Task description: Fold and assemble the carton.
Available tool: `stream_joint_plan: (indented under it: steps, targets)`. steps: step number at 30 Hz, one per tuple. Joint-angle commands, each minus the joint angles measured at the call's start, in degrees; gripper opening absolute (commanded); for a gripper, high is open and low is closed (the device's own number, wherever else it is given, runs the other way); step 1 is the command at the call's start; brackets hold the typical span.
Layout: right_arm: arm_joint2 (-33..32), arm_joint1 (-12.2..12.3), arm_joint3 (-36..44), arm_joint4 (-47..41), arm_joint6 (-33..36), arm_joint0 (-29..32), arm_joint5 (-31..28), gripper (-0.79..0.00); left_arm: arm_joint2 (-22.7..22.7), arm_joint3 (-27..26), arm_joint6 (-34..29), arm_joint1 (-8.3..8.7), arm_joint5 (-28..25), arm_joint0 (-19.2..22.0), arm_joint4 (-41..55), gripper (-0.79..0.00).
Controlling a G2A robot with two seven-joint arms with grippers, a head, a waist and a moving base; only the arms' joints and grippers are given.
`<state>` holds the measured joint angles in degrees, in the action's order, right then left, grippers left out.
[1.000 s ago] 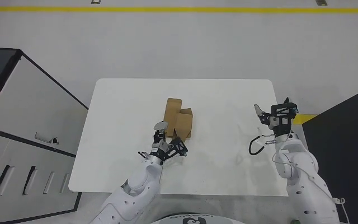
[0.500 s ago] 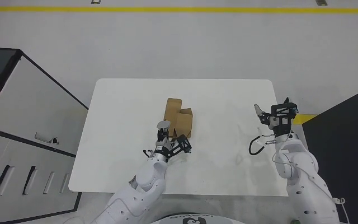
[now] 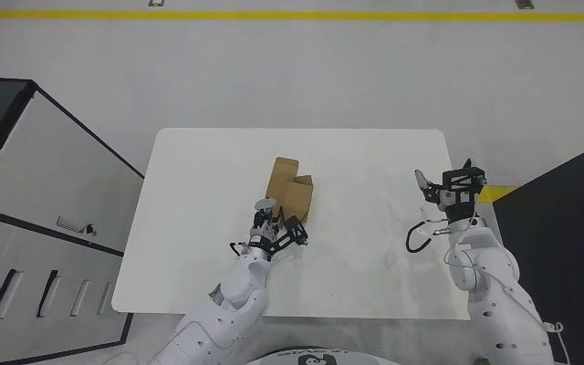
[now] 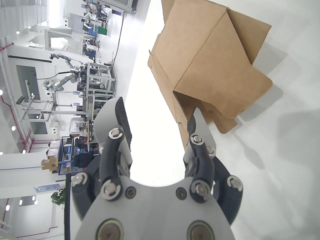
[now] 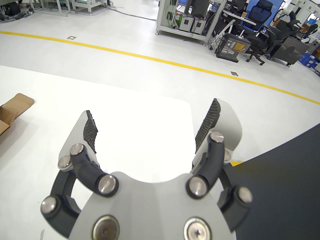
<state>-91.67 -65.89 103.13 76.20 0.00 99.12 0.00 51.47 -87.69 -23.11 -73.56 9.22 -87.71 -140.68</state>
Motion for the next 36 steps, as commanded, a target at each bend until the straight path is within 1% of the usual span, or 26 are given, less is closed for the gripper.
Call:
stream_joint_plan:
  steps: [1, 3, 8, 14, 20, 22, 23, 25, 27, 28, 32, 34, 36]
  targets:
    - [0.0, 0.0, 0.0, 0.0, 0.0, 0.0, 0.0, 0.0, -0.2, 0.66, -0.19, -0.2, -0.88, 0.28, 0.27, -0.28]
    - [0.0, 0.0, 0.0, 0.0, 0.0, 0.0, 0.0, 0.0, -0.45, 1.24, -0.21, -0.43, -1.04, 0.59, 0.47, -0.302]
    - [0.0, 0.0, 0.0, 0.0, 0.0, 0.0, 0.0, 0.0, -0.71, 2.36, -0.37, -1.07, -0.15, 1.5, 1.77, -0.394]
    - [0.0, 0.0, 0.0, 0.0, 0.0, 0.0, 0.0, 0.0, -1.07, 4.38, -0.97, -1.87, 0.84, 2.84, 2.5, -0.409]
    - [0.0, 0.0, 0.0, 0.0, 0.0, 0.0, 0.0, 0.0, -1.59, 6.52, -2.0, -2.63, 0.57, 3.91, 3.02, -0.422]
    - [0.0, 0.0, 0.0, 0.0, 0.0, 0.0, 0.0, 0.0, -1.51, 6.97, -2.75, -2.92, 0.56, 4.29, 3.85, -0.44]
    - [0.0, 0.0, 0.0, 0.0, 0.0, 0.0, 0.0, 0.0, -1.44, 7.14, -2.88, -3.05, 0.77, 4.46, 4.32, -0.456]
    - [0.0, 0.0, 0.0, 0.0, 0.0, 0.0, 0.0, 0.0, -1.26, 7.47, -3.2, -3.31, 1.16, 4.81, 5.15, -0.52]
    - [0.0, 0.0, 0.0, 0.0, 0.0, 0.0, 0.0, 0.0, -1.18, 7.74, -3.11, -3.48, 1.26, 5.11, 5.54, -0.733]
    - [0.0, 0.0, 0.0, 0.0, 0.0, 0.0, 0.0, 0.0, -1.08, 8.0, -3.03, -3.6, 1.29, 5.35, 5.72, -0.785]
    - [0.0, 0.0, 0.0, 0.0, 0.0, 0.0, 0.0, 0.0, -0.44, 7.92, -2.33, -3.84, 1.3, 5.83, 6.63, -0.785]
    - [0.0, 0.0, 0.0, 0.0, 0.0, 0.0, 0.0, 0.0, 0.03, 6.38, -1.61, -3.7, 1.68, 5.48, 5.43, -0.785]
    - [0.0, 0.0, 0.0, 0.0, 0.0, 0.0, 0.0, 0.0, 1.04, 2.76, 0.06, -3.37, 1.26, 4.39, 5.23, -0.785]
